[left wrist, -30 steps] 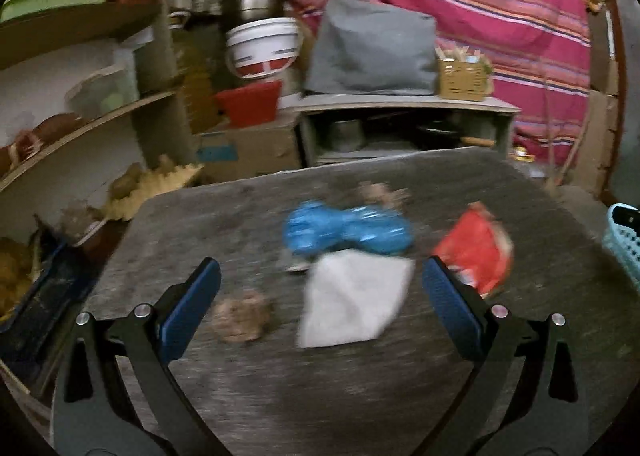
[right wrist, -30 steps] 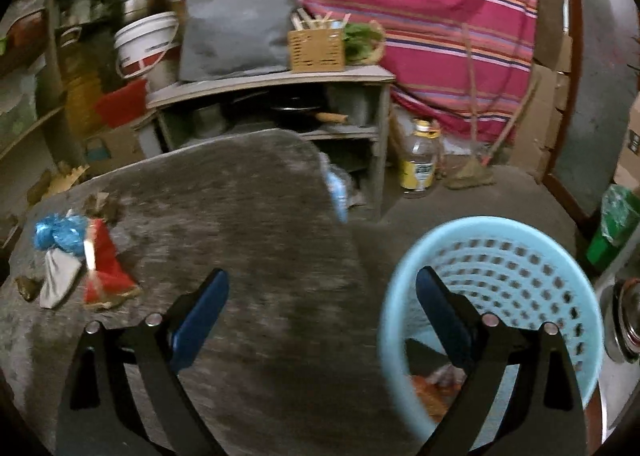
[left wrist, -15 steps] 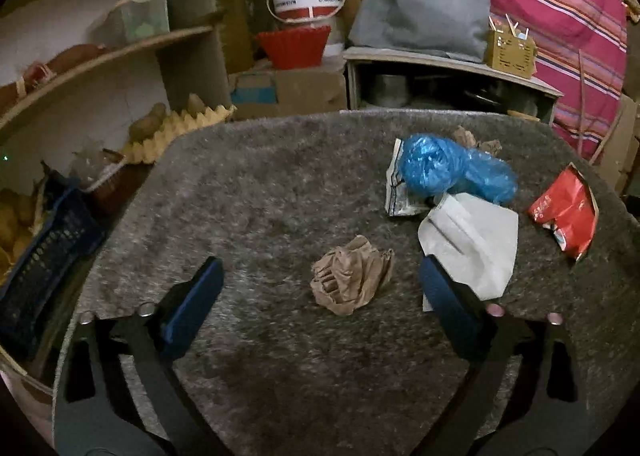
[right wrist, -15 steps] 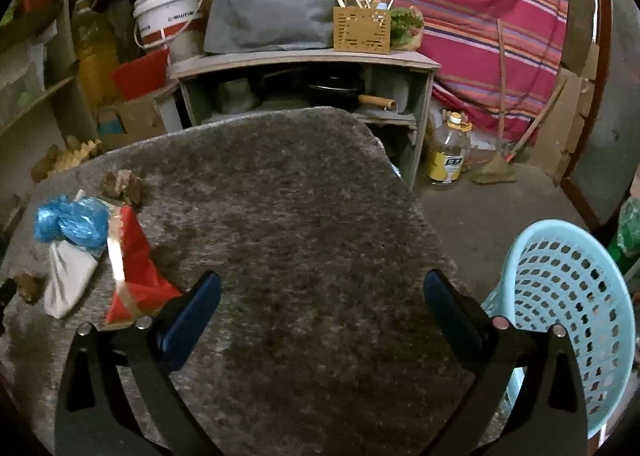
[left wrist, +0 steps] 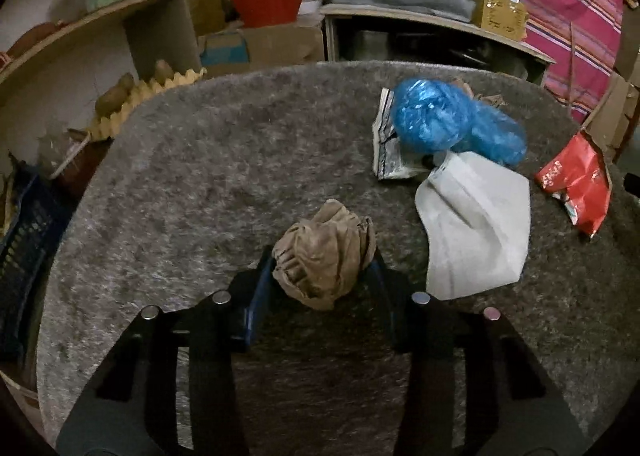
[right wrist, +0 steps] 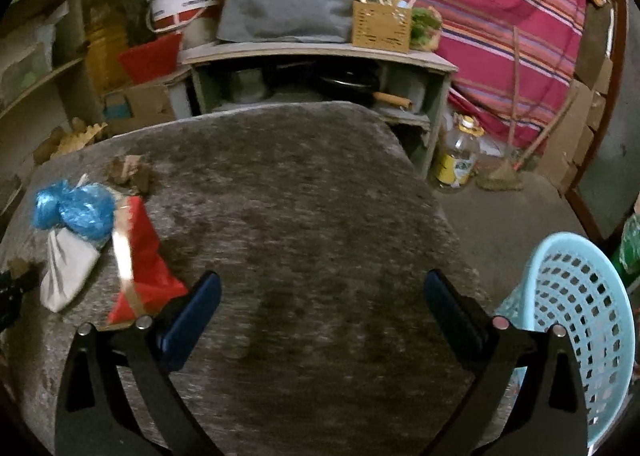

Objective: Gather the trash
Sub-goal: 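Grasp the brown paper with the left tool while the right tool grasps the red packet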

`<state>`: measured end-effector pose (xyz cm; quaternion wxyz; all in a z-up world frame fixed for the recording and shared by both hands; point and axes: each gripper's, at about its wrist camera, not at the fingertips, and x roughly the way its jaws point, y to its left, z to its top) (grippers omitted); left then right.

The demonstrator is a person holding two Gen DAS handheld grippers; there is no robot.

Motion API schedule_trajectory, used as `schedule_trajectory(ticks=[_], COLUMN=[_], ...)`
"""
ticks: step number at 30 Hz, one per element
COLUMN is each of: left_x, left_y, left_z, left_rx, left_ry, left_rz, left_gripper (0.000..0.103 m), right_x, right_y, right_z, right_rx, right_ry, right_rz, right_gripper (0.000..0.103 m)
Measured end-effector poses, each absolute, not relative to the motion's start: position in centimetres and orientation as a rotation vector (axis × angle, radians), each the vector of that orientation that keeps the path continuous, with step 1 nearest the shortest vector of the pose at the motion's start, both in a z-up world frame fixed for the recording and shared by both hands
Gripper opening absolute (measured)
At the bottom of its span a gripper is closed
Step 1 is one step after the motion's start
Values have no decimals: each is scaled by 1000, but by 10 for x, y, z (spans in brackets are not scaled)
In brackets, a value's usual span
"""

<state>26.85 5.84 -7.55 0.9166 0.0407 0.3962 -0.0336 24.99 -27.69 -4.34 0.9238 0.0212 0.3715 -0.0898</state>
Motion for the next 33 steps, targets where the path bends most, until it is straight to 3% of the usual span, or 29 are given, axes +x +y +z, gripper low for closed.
schedule_trajectory(ticks=[7,27,28,32,33], left_x=[254,247,248,252,253], left_y=[65,115,115,112,111], left_z=[-52,-34,-34,-35,-35], left_rx=[112,80,85,85,85], left_ry=[727,656,658,663,666], left_rz=[-22,103,108,111,108], left_gripper=[42,42,42,42,42], right_x=[248,279,280,283,283], right_y=[-247,-188,-187,-182,-181], right_z=[-34,-62,-63,-73,-73], right_rx=[9,-67,-70,-82,-82], right_ry=[696,811,815,856,860], right_rz=[-135,-45,-42,-17,-10], right_gripper=[99,97,95,59,57])
